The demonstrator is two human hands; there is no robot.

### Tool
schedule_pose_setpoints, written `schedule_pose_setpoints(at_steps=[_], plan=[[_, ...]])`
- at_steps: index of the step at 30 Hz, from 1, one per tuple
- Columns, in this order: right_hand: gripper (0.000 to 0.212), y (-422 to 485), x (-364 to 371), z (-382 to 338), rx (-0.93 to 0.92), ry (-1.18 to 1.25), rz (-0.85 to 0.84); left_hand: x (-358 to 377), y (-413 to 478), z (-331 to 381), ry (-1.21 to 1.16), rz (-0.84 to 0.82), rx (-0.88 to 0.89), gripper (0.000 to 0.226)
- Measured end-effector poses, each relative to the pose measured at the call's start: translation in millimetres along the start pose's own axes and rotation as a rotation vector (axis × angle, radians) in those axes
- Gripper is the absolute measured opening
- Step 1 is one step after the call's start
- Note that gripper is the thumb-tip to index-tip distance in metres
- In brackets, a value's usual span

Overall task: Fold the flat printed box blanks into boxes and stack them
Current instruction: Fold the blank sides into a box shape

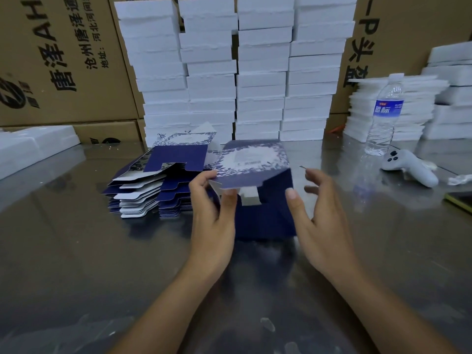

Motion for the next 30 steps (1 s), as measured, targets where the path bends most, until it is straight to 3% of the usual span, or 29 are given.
schedule_pose_setpoints(at_steps=[2, 7, 10, 12, 15, 22, 30], plan=[[0.052, -1.0, 3.6, -13.7, -0.104, 0.042, -0.025, 6.6, -1.9, -0.9, 0.054, -0.058, 0.021, 0.068], [0.064, 0.7, -4.7, -26.8, -0.194, -0.013, 0.029, 18.0, -4.5, 0.4, 0.067, -0.192, 0.062, 0.07], [0.042, 3.9, -14.6, -27.2, -0.175, 0.079, 0.089, 26.9, -9.0, 1.5, 0.037, -0.298, 0.083, 0.075], [0.03, 7.2, -19.7, -22.8, -0.138, 0.147, 0.105, 29.7, -11.4, 2.3, 0.026, -0.33, 0.1, 0.071], [0.035, 9.6, -24.8, -18.4, -0.093, 0.24, 0.134, 32.4, -11.6, 3.2, 0.028, -0.335, 0.117, 0.052], [0.054, 8.3, -19.6, -20.1, -0.084, 0.313, 0.114, 11.7, -4.3, -4.8, 0.217, -0.069, 0.092, 0.04], [0.065, 7.5, -9.7, -22.3, -0.047, 0.344, 0.009, -2.3, 0.0, -16.2, 0.33, 0.06, -0.003, 0.033]])
Point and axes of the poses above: each hand's wrist, its own y-axis towards the middle knuckle, its own x-axis out of the palm, z = x × y, the point moved 9 cm from there along y, towards the middle knuckle, and after that the axes turned 13 degrees about y, right-handed, at the moved point
